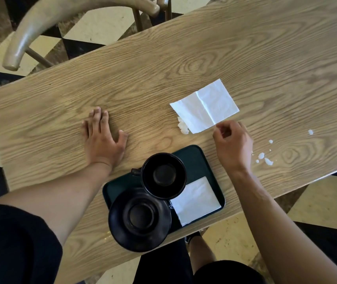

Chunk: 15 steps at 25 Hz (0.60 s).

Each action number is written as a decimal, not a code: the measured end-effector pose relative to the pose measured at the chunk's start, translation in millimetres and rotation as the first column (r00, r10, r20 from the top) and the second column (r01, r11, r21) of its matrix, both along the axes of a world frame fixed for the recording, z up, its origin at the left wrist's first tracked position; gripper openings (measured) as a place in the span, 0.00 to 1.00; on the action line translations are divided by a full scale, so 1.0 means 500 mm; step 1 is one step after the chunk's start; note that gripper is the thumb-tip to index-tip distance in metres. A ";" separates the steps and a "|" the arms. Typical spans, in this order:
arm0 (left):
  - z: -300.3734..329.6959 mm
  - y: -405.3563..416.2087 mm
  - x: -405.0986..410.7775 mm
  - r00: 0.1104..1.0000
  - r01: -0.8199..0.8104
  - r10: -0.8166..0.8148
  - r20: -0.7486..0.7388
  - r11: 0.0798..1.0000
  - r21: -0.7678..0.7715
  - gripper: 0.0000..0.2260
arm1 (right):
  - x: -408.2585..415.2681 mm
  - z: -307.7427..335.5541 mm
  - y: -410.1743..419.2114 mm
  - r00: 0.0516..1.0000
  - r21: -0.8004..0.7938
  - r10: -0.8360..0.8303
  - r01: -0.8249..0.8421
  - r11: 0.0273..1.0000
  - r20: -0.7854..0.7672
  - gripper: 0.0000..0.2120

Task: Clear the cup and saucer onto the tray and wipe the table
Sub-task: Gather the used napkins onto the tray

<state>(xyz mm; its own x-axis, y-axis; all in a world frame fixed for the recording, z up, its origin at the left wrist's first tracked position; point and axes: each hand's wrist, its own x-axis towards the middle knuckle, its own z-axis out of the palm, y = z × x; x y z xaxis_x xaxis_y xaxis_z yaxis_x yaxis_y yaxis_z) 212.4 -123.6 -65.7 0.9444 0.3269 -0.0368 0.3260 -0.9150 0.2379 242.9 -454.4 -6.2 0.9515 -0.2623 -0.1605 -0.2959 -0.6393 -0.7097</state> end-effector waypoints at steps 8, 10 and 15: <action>-0.001 -0.001 0.000 1.000 -0.003 0.003 -0.009 1.000 0.016 0.34 | 0.095 -0.027 0.026 0.995 -0.056 0.048 -0.053 0.997 -0.089 0.12; -0.001 -0.001 0.000 1.000 -0.001 0.001 -0.011 1.000 0.020 0.34 | 0.093 -0.028 0.026 0.995 -0.066 0.063 -0.069 0.995 -0.083 0.11; -0.002 -0.001 0.001 1.000 0.003 -0.002 -0.013 1.000 0.031 0.34 | 0.095 -0.021 0.023 0.994 -0.068 0.057 -0.063 0.996 -0.092 0.04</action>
